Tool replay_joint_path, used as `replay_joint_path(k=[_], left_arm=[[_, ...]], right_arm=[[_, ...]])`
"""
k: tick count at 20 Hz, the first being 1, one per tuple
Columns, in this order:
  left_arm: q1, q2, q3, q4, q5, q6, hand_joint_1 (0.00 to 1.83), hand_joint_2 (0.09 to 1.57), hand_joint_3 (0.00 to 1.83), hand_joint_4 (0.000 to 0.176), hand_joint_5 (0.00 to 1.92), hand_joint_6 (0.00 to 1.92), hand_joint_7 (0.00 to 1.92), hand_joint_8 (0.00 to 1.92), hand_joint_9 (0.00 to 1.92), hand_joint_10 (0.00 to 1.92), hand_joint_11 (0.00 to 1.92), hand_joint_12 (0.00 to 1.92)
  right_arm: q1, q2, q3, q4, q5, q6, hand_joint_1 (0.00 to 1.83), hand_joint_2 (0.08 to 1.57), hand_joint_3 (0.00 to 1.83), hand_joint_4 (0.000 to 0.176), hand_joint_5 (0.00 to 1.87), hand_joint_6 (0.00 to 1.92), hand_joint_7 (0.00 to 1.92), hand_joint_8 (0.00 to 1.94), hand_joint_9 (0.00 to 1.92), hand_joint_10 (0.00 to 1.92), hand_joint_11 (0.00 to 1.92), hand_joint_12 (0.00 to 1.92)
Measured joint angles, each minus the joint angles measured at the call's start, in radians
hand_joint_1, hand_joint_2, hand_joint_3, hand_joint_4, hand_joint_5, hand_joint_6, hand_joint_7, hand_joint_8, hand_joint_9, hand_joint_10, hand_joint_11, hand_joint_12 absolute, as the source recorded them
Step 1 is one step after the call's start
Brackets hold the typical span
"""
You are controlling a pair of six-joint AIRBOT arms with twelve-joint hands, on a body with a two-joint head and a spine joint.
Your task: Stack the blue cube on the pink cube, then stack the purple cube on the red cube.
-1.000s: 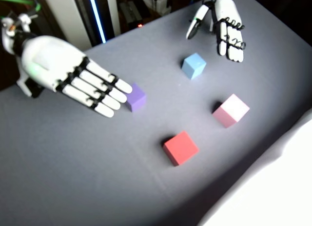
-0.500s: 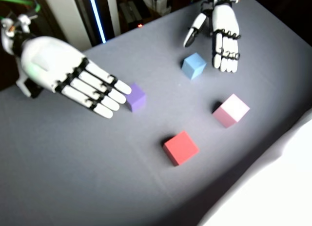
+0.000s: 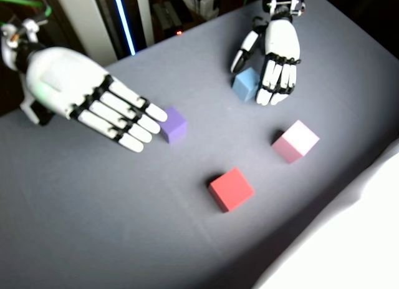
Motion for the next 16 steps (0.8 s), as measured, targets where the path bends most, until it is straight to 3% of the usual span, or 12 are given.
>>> replay_joint_path(k=[1,3,4,5,6,7,8,9,10,12,13,16], left_arm=[[0.000,0.000,0.000,0.000,0.003,0.000,0.90,1.00,0.00,0.000,0.51,0.09,0.63,0.07,0.12,1.07,0.00,1.48],[-0.008,-0.007,0.007,0.001,0.008,0.001,0.95,1.01,0.00,0.000,0.60,0.09,0.79,0.13,0.41,1.03,0.16,1.65],[-0.013,-0.014,0.014,-0.003,0.014,0.004,0.97,1.07,0.00,0.000,0.70,0.19,0.79,0.66,0.67,1.29,0.59,1.78],[-0.014,-0.018,0.018,0.000,0.015,0.005,1.04,1.18,0.01,0.000,0.77,1.05,0.81,1.12,0.86,1.50,0.86,1.86],[-0.019,-0.019,0.022,0.005,0.022,0.003,1.11,1.18,0.00,0.000,0.83,1.17,1.02,1.62,1.17,1.83,1.26,1.91],[-0.024,-0.023,0.025,-0.003,0.025,0.002,1.12,1.19,0.00,0.000,0.83,1.22,1.14,1.86,1.36,1.90,1.46,1.92],[-0.026,-0.024,0.026,-0.004,0.028,0.003,1.11,1.20,0.00,0.000,0.82,1.24,1.14,1.91,1.38,1.92,1.50,1.92],[-0.027,-0.024,0.025,-0.003,0.028,0.003,1.10,1.20,0.00,0.000,0.81,1.27,1.01,1.92,1.22,1.92,1.29,1.92],[-0.029,-0.024,0.025,-0.002,0.026,0.004,1.18,1.23,0.02,0.000,0.76,1.15,0.82,1.70,1.07,1.92,1.17,1.92],[-0.029,-0.019,0.019,-0.002,0.024,0.004,1.20,1.25,0.01,0.000,0.71,1.17,0.79,1.62,0.97,1.85,1.01,1.92],[-0.032,-0.015,0.015,-0.001,0.023,0.005,1.12,1.23,0.00,0.000,0.77,1.28,0.91,1.72,1.07,1.88,1.12,1.92],[-0.062,0.006,0.002,0.034,0.013,0.011,1.19,1.27,0.00,0.000,0.68,1.15,0.76,1.65,0.99,1.83,1.06,1.92]], right_arm=[[0.000,0.000,0.000,0.000,0.000,0.000,0.69,1.22,0.00,0.000,0.00,0.00,0.00,0.00,0.00,0.00,0.00,0.00],[0.000,0.000,0.000,0.003,0.000,0.001,0.69,1.23,0.01,0.000,0.00,0.00,0.00,0.00,0.00,0.00,0.00,0.00],[0.000,0.000,0.000,0.002,0.000,0.001,0.68,1.23,0.01,0.000,0.00,0.00,0.00,0.00,0.00,0.00,0.00,0.00],[0.000,0.000,0.000,0.000,0.000,0.001,0.68,1.23,0.01,0.000,0.00,0.00,0.00,0.00,0.00,0.00,0.00,0.00],[0.000,0.000,0.000,0.001,0.000,0.002,0.69,1.23,0.01,0.000,0.00,0.00,0.00,0.00,0.00,0.00,0.00,0.00],[0.000,0.000,0.000,0.005,0.000,0.002,0.68,1.23,0.01,0.000,0.00,0.00,0.00,0.00,0.00,0.00,0.00,0.00],[0.000,0.000,0.000,0.006,0.001,0.002,0.68,1.23,0.01,0.000,0.00,0.00,0.00,0.00,0.00,0.00,0.00,0.00],[0.000,0.000,0.000,0.005,0.000,0.002,0.68,1.24,0.01,0.000,0.00,0.00,0.00,0.00,0.00,0.00,0.00,0.00],[-0.003,0.000,0.000,0.004,0.001,0.003,0.66,1.24,0.01,0.000,0.00,0.00,0.00,0.00,0.00,0.00,0.00,0.00],[-0.003,0.000,0.000,0.006,0.001,0.003,0.66,1.24,0.01,0.000,0.00,0.00,0.00,0.00,0.00,0.00,0.00,0.00],[-0.003,0.000,0.000,0.006,0.002,0.003,0.66,1.25,0.01,0.000,0.00,0.00,0.00,0.00,0.00,0.00,0.00,0.00],[-0.005,0.000,0.000,0.006,0.004,0.004,0.67,1.26,0.01,0.000,0.00,0.00,0.00,0.00,0.00,0.00,0.00,0.00]])
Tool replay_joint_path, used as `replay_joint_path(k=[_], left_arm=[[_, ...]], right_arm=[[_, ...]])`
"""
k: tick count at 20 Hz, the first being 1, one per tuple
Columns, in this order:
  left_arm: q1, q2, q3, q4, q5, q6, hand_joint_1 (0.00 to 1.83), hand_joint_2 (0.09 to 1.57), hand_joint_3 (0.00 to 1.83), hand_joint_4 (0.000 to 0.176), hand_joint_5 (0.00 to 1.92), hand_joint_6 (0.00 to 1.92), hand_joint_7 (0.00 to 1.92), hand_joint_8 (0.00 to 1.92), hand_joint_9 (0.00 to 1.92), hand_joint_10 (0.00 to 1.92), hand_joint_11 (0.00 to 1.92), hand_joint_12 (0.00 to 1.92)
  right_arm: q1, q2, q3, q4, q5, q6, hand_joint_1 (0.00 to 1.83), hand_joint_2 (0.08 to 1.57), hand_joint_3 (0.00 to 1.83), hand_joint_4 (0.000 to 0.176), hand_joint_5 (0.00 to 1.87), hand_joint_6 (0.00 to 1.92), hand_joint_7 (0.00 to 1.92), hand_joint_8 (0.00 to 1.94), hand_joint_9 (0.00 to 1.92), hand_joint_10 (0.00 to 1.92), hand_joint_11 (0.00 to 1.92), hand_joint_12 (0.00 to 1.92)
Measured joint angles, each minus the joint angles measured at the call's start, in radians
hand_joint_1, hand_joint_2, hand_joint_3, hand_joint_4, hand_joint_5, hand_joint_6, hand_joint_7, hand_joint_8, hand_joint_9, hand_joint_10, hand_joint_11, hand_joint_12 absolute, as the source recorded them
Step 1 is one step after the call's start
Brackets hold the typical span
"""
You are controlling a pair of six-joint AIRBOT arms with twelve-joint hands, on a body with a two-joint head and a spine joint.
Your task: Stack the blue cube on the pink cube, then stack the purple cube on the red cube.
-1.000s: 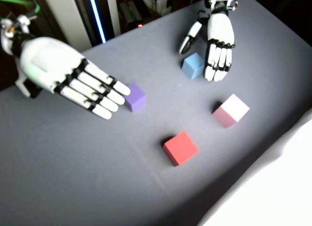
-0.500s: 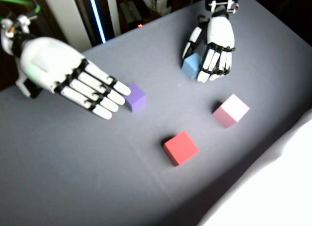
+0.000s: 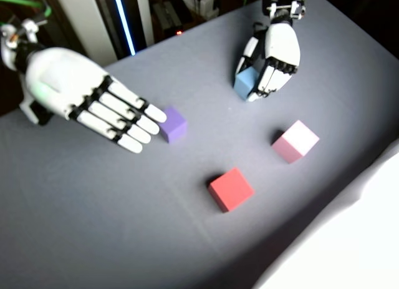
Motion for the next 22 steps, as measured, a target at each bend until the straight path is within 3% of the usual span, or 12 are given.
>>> replay_joint_path(k=[1,3,5,6,7,9,11,12,15,16,19,22], left_arm=[[-0.016,0.007,-0.003,0.001,-0.008,0.000,1.20,1.26,0.00,0.000,0.69,1.13,0.77,1.62,0.91,1.78,0.93,1.92],[-0.048,0.016,-0.002,0.003,-0.037,0.010,1.13,1.19,0.00,0.000,0.84,1.18,0.82,1.72,0.96,1.91,1.07,1.92],[-0.080,0.020,0.011,0.008,-0.038,0.021,1.21,1.24,0.00,0.000,0.75,1.06,0.78,1.61,0.88,1.78,0.93,1.92],[-0.100,0.019,0.023,0.002,-0.024,0.029,1.16,1.18,0.00,0.000,0.85,1.13,0.88,1.85,1.02,1.89,1.13,1.92],[-0.127,0.019,0.037,0.000,-0.002,0.045,1.15,1.17,0.00,0.000,0.87,1.14,0.93,1.91,1.11,1.92,1.24,1.92],[-0.180,0.003,0.072,-0.011,0.026,0.051,1.19,1.27,0.00,0.000,0.73,1.12,0.69,1.78,0.99,1.92,1.11,1.92],[-0.229,-0.011,0.102,-0.009,0.062,0.068,1.13,1.21,0.00,0.000,0.82,1.23,1.05,1.92,1.26,1.92,1.37,1.92],[-0.259,-0.023,0.125,-0.003,0.092,0.069,1.17,1.23,0.00,0.000,0.77,1.23,0.84,1.57,0.86,1.66,0.93,1.92],[-0.328,-0.044,0.170,0.002,0.179,0.089,1.19,1.21,0.00,0.000,0.81,1.16,0.82,1.41,0.74,1.58,0.74,1.92],[-0.362,-0.055,0.190,0.000,0.218,0.110,1.22,1.20,0.00,0.000,0.82,1.07,0.86,1.44,0.87,1.61,0.90,1.92],[-0.400,-0.083,0.229,-0.008,0.272,0.129,1.21,1.24,0.01,0.000,0.74,1.10,0.80,1.60,0.94,1.82,1.06,1.92],[-0.416,-0.121,0.272,-0.023,0.343,0.140,1.16,1.22,0.00,0.001,0.81,1.26,0.76,1.41,0.68,1.50,0.68,1.89]], right_arm=[[-0.001,0.000,0.000,0.004,0.002,0.000,0.67,1.26,0.01,0.000,0.00,0.00,0.00,0.00,0.00,0.00,0.00,0.00],[-0.001,0.000,0.000,0.003,0.005,0.000,0.66,1.27,0.01,0.000,0.00,0.00,0.00,0.00,0.00,0.00,0.00,0.00],[-0.001,0.000,0.000,0.002,0.005,0.000,0.61,1.28,0.02,0.000,0.00,0.00,0.00,0.00,0.00,0.00,0.00,0.00],[-0.001,0.000,0.000,0.004,0.005,0.000,0.63,1.28,0.01,0.000,0.00,0.00,0.00,0.00,0.00,0.00,0.00,0.00],[-0.001,0.000,0.000,0.007,0.005,0.000,0.65,1.28,0.01,0.000,0.00,0.00,0.00,0.00,0.00,0.00,0.00,0.00],[-0.001,0.000,0.003,0.002,0.005,0.001,0.65,1.27,0.01,0.000,0.00,0.00,0.00,0.00,0.00,0.00,0.00,0.00],[-0.001,0.000,0.005,0.000,0.009,0.002,0.66,1.28,0.01,0.000,0.00,0.00,0.00,0.00,0.00,0.00,0.00,0.00],[-0.001,0.000,0.006,0.002,0.009,0.003,0.67,1.28,0.01,0.000,0.00,0.00,0.00,0.00,0.00,0.00,0.00,0.00],[-0.001,-0.006,0.011,0.007,0.011,0.008,0.66,1.29,0.01,0.000,0.00,0.00,0.00,0.00,0.00,0.00,0.00,0.00],[-0.001,-0.008,0.011,0.003,0.011,0.011,0.66,1.29,0.01,0.000,0.00,0.00,0.00,0.00,0.00,0.00,0.00,0.00],[-0.001,-0.011,0.013,0.000,0.013,0.013,0.69,1.29,0.01,0.000,0.00,0.00,0.00,0.00,0.00,0.00,0.00,0.00],[-0.001,-0.017,0.018,0.003,0.009,0.016,0.70,1.29,0.00,0.000,0.00,0.00,0.00,0.00,0.00,0.00,0.00,0.00]])
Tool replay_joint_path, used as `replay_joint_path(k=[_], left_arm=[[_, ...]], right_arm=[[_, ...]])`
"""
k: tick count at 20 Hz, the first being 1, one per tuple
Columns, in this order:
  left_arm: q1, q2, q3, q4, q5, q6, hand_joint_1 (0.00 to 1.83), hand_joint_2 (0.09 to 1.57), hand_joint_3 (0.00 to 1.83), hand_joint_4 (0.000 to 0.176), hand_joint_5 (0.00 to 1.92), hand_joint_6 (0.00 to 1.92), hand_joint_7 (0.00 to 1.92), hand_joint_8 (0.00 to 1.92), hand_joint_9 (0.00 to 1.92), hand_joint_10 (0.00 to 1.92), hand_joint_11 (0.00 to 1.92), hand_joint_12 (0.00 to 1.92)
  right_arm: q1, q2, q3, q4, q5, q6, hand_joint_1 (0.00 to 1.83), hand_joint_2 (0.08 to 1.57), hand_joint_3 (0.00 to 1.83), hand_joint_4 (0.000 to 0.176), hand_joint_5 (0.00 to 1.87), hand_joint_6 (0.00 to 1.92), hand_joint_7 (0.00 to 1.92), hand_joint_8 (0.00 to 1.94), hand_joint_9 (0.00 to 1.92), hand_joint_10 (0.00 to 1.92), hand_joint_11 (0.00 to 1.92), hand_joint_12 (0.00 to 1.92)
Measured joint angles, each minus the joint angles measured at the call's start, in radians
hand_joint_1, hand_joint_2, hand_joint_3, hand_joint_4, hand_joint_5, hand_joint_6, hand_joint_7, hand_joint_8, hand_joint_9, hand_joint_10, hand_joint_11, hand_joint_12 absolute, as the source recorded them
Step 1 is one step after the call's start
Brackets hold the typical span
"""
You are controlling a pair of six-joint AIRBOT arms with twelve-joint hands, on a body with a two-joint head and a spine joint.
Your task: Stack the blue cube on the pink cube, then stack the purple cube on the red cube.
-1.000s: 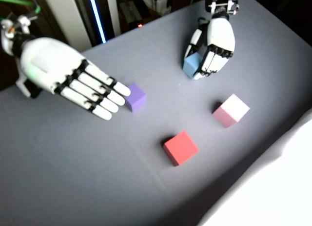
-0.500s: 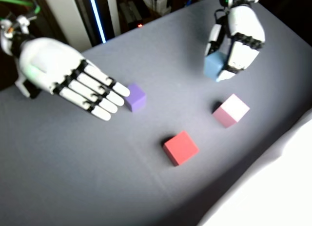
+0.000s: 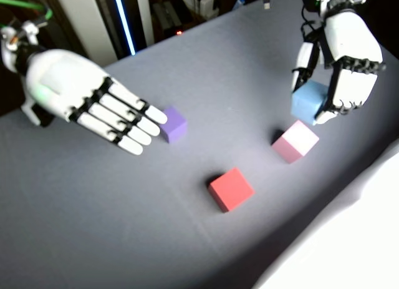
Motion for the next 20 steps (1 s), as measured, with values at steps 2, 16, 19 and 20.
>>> replay_joint_path(k=[2,16,19,20], left_arm=[[-0.009,-0.013,0.020,-0.010,0.020,0.010,1.19,1.23,0.00,0.000,0.77,1.17,0.79,1.51,0.77,1.62,0.83,1.92],[-0.014,-0.095,0.114,-0.064,0.106,0.012,1.19,1.27,0.00,0.000,0.63,1.26,0.77,1.60,0.81,1.65,0.82,1.92],[-0.008,-0.101,0.116,-0.064,0.107,0.011,1.07,1.18,0.00,0.000,0.38,0.89,0.54,0.98,0.64,1.25,0.56,1.72],[-0.005,-0.103,0.116,-0.064,0.107,0.012,1.02,1.17,0.00,0.000,0.33,0.75,0.48,0.80,0.55,1.19,0.42,1.73]], right_arm=[[0.000,0.000,0.001,0.000,0.003,0.002,0.67,1.29,0.00,0.000,0.00,0.00,0.00,0.00,0.00,0.00,0.00,0.00],[0.000,-0.006,0.005,-0.005,-0.006,0.010,0.60,1.30,0.00,0.000,0.00,0.00,0.00,0.00,0.00,0.00,0.00,0.00],[0.000,-0.006,0.007,-0.005,-0.007,0.011,0.63,1.30,0.00,0.000,0.00,0.00,0.00,0.00,0.00,0.00,0.00,0.00],[0.000,-0.006,0.007,-0.005,-0.006,0.011,0.65,1.29,0.00,0.000,0.00,0.00,0.00,0.00,0.00,0.00,0.00,0.00]])
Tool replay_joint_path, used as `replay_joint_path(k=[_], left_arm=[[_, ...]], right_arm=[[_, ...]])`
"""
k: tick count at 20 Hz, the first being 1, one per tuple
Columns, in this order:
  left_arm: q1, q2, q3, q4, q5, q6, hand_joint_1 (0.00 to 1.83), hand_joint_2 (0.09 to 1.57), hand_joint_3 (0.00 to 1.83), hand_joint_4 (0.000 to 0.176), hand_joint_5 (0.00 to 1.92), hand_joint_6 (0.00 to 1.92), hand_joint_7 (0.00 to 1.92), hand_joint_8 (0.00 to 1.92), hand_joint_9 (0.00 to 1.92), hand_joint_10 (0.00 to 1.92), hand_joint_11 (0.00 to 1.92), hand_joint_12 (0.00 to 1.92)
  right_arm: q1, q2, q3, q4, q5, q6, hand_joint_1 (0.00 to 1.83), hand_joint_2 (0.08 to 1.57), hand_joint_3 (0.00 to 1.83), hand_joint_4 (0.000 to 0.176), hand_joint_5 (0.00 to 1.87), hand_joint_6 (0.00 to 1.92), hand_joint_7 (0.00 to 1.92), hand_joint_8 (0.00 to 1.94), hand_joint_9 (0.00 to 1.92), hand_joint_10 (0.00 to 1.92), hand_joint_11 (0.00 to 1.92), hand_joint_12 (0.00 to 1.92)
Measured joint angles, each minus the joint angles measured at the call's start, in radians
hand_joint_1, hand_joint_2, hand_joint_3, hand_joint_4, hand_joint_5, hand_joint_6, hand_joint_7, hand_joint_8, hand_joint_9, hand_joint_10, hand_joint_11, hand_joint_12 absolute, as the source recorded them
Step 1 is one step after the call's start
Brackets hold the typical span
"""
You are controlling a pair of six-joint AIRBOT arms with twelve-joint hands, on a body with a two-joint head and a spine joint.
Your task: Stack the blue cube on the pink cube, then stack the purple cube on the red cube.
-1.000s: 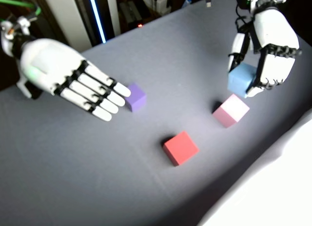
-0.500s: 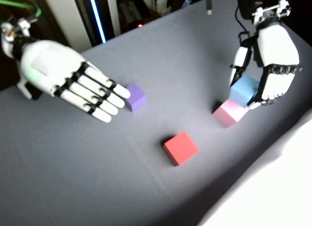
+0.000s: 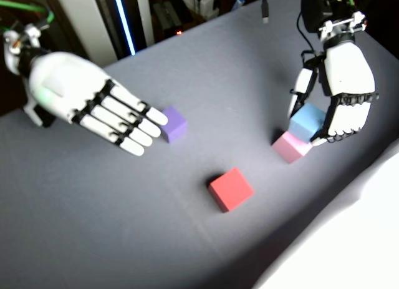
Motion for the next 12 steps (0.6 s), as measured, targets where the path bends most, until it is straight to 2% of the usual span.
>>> replay_joint_path(k=[2,4,5,6,7,8,9,10,11,12], left_arm=[[0.008,0.000,0.000,0.000,0.011,0.000,0.89,1.13,0.00,0.000,0.27,0.59,0.43,0.42,0.30,0.89,0.03,1.70],[0.008,0.000,0.000,-0.001,0.016,0.000,0.88,1.13,0.00,0.000,0.25,0.61,0.42,0.35,0.27,0.84,0.01,1.65],[0.008,0.000,0.000,-0.001,0.013,0.000,0.89,1.09,0.00,0.000,0.25,0.61,0.42,0.18,0.20,0.71,0.00,1.53],[0.010,0.000,0.000,-0.001,0.011,0.000,0.89,1.08,0.00,0.000,0.23,0.57,0.41,0.11,0.16,0.64,0.00,1.44],[0.013,0.000,0.000,0.000,0.010,0.000,0.89,1.08,0.00,0.000,0.23,0.57,0.41,0.11,0.16,0.64,0.00,1.44],[0.019,0.000,-0.002,0.000,0.006,0.000,0.82,1.09,0.00,0.038,0.09,0.38,0.20,0.01,0.03,0.39,0.00,1.13],[0.022,0.002,-0.006,-0.001,0.006,0.000,0.77,1.08,0.00,0.083,0.05,0.22,0.05,0.00,0.00,0.08,0.00,0.83],[0.023,0.008,-0.016,-0.003,0.006,0.001,0.77,1.08,0.00,0.083,0.05,0.22,0.05,0.00,0.00,0.08,0.00,0.83],[0.023,0.018,-0.025,0.003,0.001,0.000,0.67,1.04,0.00,0.154,0.00,0.01,0.00,0.00,0.00,0.00,0.00,0.03],[0.023,0.028,-0.038,0.002,-0.014,0.000,0.63,1.04,0.00,0.164,0.00,0.00,0.00,0.00,0.00,0.00,0.00,0.01]], right_arm=[[0.000,0.000,0.000,-0.001,-0.001,0.000,0.66,1.29,0.00,0.000,0.00,0.00,0.00,0.00,0.00,0.00,0.00,0.00],[0.000,0.000,0.000,0.000,-0.001,0.000,0.66,1.29,0.00,0.000,0.00,0.00,0.00,0.00,0.00,0.00,0.00,0.00],[0.000,0.000,0.000,-0.001,-0.001,0.000,0.66,1.29,0.00,0.000,0.00,0.00,0.00,0.00,0.00,0.00,0.00,0.00],[0.000,0.000,0.000,-0.002,-0.001,0.000,0.67,1.29,0.00,0.000,0.00,0.00,0.00,0.00,0.00,0.00,0.00,0.00],[0.000,0.000,0.000,-0.002,-0.001,0.001,0.67,1.29,0.00,0.000,0.00,0.00,0.00,0.00,0.00,0.00,0.00,0.00],[0.000,0.000,0.000,0.000,-0.001,0.001,0.68,1.29,0.00,0.000,0.00,0.00,0.00,0.00,0.00,0.00,0.00,0.00],[0.000,0.000,0.000,0.000,-0.001,0.001,0.67,1.29,0.00,0.000,0.00,0.00,0.00,0.00,0.00,0.00,0.00,0.00],[0.000,0.000,0.000,0.000,-0.001,0.002,0.67,1.29,0.00,0.000,0.00,0.00,0.00,0.00,0.00,0.00,0.00,0.00],[0.000,0.000,0.000,-0.002,0.000,0.004,0.65,1.28,0.00,0.000,0.00,0.00,0.00,0.00,0.00,0.00,0.00,0.00],[0.000,0.000,0.000,-0.002,-0.002,0.005,0.65,1.28,0.00,0.000,0.00,0.00,0.00,0.00,0.00,0.00,0.00,0.00]])
